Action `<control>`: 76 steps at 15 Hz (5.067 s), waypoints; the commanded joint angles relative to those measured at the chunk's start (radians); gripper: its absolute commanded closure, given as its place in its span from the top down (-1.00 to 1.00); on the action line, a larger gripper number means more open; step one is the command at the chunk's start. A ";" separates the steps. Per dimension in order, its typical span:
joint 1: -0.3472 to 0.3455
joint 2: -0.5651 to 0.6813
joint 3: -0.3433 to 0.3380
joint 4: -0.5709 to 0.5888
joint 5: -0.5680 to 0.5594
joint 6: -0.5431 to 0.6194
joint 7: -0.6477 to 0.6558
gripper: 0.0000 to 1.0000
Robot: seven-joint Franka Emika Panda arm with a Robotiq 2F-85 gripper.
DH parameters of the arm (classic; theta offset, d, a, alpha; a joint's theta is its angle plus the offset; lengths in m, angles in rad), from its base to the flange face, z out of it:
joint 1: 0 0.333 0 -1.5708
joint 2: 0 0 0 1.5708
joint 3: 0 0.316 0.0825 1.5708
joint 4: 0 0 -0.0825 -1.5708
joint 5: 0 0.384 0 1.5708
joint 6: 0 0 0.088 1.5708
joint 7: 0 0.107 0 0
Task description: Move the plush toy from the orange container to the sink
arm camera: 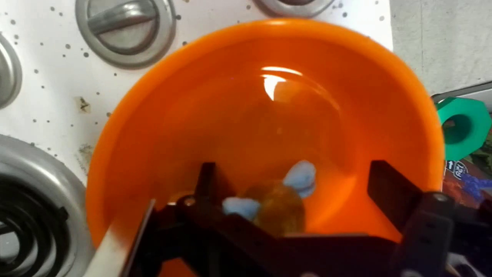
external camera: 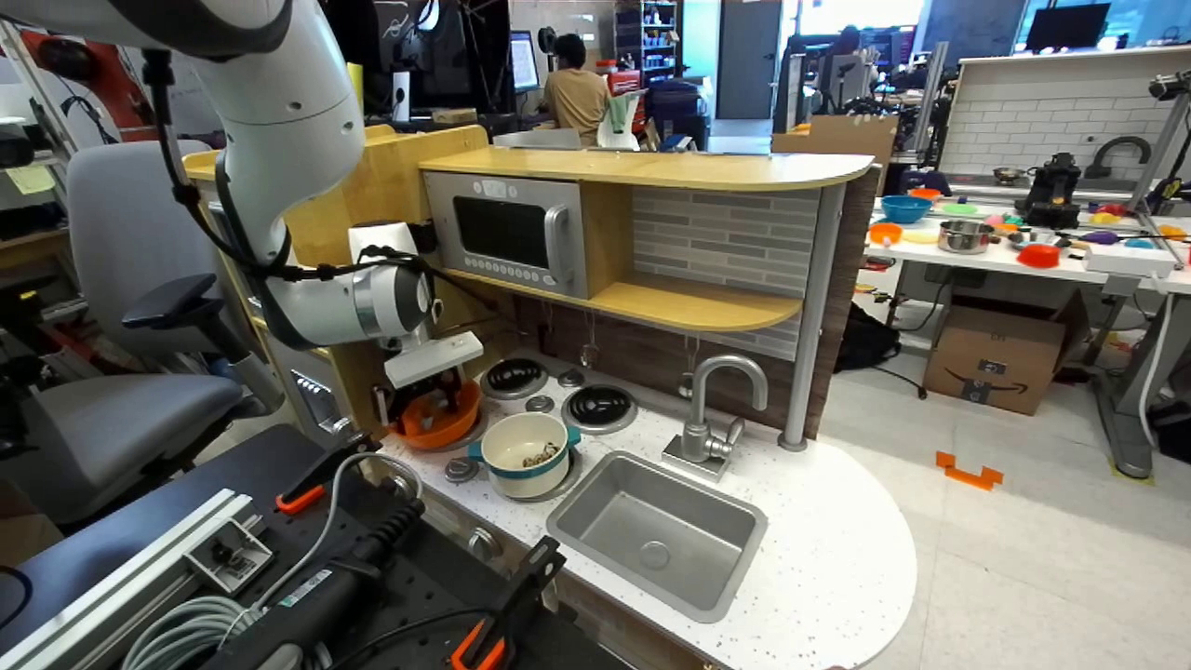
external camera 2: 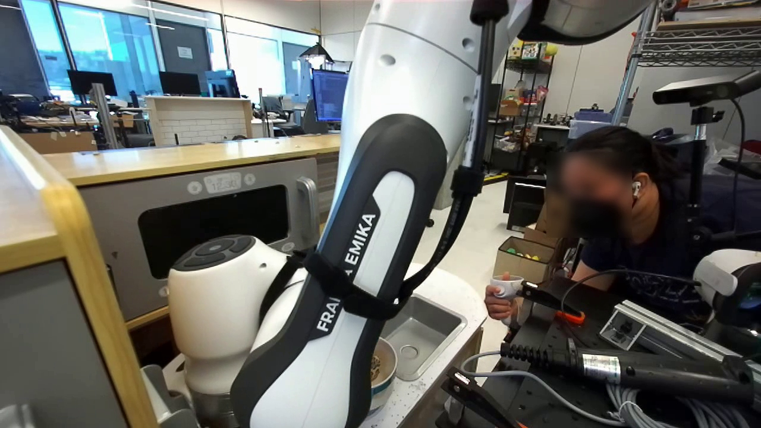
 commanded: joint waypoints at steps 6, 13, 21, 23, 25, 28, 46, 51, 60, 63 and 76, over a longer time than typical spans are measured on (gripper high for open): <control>-0.031 0.037 0.026 0.014 0.008 0.068 -0.030 0.17; -0.051 -0.003 0.006 -0.004 0.006 0.127 -0.008 -0.89; -0.077 -0.123 -0.007 -0.133 0.008 0.234 0.059 -0.96; -0.083 -0.170 -0.003 -0.191 0.006 0.267 0.063 -0.96; -0.111 -0.239 0.018 -0.284 0.015 0.286 0.066 -0.96; -0.135 -0.341 0.006 -0.404 0.041 0.306 0.118 -0.96; -0.302 -0.766 -0.266 -0.755 0.213 0.200 0.317 -0.96; -0.274 -0.706 -0.392 -0.687 0.194 0.169 0.444 -0.96; -0.288 -0.562 -0.341 -0.575 0.288 0.141 0.533 -0.96; -0.294 -0.502 -0.334 -0.518 0.321 0.127 0.548 -0.96; -0.125 -0.088 -0.484 -0.150 0.292 -0.014 0.699 -0.96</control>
